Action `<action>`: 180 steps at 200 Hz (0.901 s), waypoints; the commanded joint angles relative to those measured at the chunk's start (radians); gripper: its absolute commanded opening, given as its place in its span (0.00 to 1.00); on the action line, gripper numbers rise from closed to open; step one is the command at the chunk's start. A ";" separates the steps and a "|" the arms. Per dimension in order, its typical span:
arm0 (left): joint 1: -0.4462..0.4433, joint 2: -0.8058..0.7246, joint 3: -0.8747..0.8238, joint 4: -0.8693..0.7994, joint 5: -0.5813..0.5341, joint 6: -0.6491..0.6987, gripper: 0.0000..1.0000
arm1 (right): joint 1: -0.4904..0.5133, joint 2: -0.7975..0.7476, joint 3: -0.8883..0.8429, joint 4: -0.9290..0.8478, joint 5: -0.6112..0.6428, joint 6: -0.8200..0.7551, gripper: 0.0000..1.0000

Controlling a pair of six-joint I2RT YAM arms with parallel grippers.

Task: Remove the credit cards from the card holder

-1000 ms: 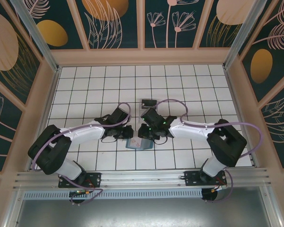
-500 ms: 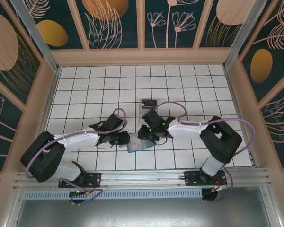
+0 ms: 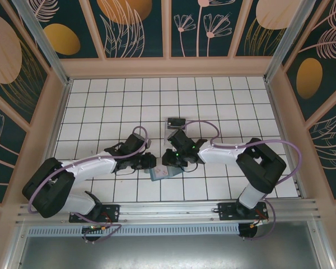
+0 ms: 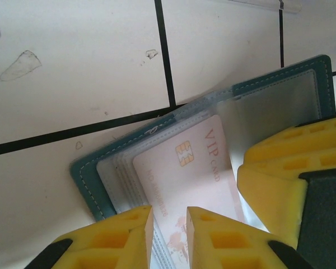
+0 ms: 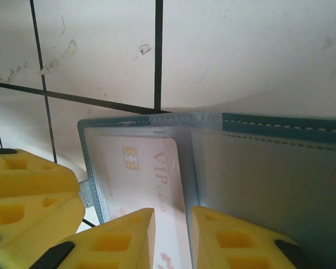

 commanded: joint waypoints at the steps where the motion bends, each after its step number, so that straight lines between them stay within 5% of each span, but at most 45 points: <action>1: 0.004 0.031 0.010 0.012 0.010 -0.008 0.24 | -0.005 0.027 0.008 -0.013 -0.017 -0.045 0.24; 180: 0.004 0.129 0.048 -0.083 -0.076 0.056 0.16 | -0.039 0.028 -0.073 0.054 -0.053 -0.025 0.05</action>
